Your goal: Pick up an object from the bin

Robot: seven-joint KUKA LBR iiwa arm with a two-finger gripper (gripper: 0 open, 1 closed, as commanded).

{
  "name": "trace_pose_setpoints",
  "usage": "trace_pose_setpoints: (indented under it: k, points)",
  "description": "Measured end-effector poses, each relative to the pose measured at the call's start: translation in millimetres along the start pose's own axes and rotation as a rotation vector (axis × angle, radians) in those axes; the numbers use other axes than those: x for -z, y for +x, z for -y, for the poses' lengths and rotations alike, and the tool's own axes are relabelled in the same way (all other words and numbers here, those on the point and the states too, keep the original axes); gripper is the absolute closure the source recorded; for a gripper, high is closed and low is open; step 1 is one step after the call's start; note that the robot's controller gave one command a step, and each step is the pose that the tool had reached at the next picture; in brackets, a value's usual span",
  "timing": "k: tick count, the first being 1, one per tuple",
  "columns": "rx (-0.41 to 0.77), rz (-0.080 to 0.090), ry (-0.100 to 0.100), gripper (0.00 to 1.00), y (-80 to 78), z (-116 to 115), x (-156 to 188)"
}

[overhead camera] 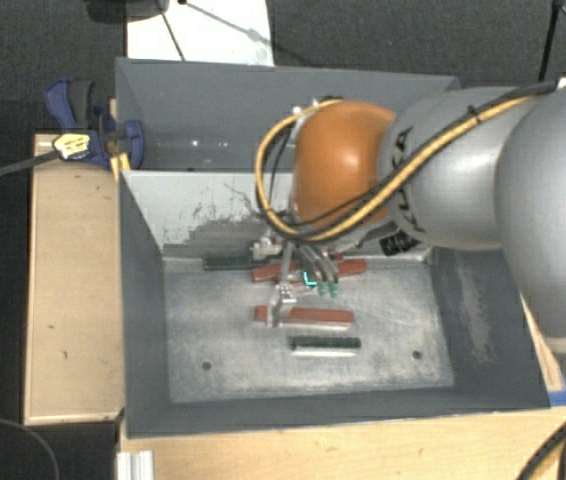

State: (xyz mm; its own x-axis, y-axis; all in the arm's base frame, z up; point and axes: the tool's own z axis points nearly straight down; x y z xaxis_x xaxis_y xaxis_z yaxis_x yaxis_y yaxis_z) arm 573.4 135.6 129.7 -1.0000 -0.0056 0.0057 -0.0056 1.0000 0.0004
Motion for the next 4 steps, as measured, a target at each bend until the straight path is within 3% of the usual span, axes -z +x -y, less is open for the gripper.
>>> trace_pose_setpoints:
  k: [1,2,3,4]
  points:
    - [-0.003,0.008,-0.001,0.00,-2.1,1,5]
    - [-0.077,0.016,-0.003,1.00,8.4,15,-55]
    - [-0.074,-0.006,-0.001,0.00,13.3,14,-57]
    - [-0.075,-0.006,-0.001,0.00,13.1,14,-57]
